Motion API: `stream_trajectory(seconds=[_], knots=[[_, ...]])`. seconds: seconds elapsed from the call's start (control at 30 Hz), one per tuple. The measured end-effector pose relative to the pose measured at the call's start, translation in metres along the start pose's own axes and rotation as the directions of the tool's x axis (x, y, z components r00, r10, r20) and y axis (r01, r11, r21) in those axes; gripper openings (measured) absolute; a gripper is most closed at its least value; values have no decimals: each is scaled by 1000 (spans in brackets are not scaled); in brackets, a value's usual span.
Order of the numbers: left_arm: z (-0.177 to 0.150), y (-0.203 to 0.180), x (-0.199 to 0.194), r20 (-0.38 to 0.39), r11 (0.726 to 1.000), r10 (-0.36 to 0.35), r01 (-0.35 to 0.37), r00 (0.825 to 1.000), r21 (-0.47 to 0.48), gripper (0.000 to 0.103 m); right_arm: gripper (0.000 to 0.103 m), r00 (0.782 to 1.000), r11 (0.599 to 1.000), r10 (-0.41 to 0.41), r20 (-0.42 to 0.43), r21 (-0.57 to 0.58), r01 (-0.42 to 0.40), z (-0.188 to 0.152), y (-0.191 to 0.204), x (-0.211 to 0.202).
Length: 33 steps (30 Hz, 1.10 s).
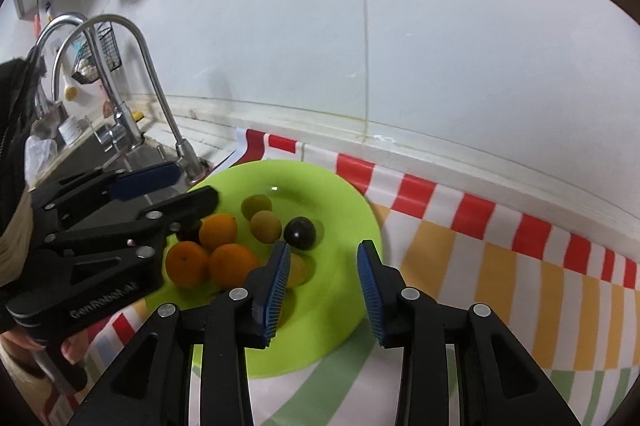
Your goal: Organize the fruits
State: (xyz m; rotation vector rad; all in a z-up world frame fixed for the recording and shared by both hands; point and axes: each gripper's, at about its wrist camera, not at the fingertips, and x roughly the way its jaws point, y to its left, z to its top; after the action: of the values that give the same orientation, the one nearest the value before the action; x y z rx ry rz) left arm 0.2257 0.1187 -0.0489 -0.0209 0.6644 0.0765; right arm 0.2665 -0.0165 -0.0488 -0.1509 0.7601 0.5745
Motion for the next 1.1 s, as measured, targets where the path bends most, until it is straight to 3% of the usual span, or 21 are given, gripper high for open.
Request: stream_trajectory(seconds=[0.1,0.2,0.33,0.43,0.53,0.7,1.1], knots=[[-2,-3,-18,13,1000,7,-6,1000,-12,46,36,1000,1000,-17,21,5,17,-2,-2,-16],[-3,-10,-38,31,1000,20,-19,999,-20,58,36,998,999,-39,58,18,38,-5,-3,-40],[-6,-22,-69,67,1000,26,-25,997,-11,73,53,990,995,-87,111,50,82,-11,-6,-75],[-10,-31,-90,98,999,39,-39,994,0,84,55,982,990,-129,136,69,121,-18,-9,-101],[-13,-40,-107,114,999,36,-37,993,6,86,64,972,982,-174,161,100,159,-28,-12,-127],[-23,-59,-133,136,999,12,-16,991,29,90,71,952,967,-243,184,126,223,-48,-13,-167],[-50,-94,-196,194,992,6,-31,981,123,97,72,924,938,-331,193,176,299,-99,-11,-239]])
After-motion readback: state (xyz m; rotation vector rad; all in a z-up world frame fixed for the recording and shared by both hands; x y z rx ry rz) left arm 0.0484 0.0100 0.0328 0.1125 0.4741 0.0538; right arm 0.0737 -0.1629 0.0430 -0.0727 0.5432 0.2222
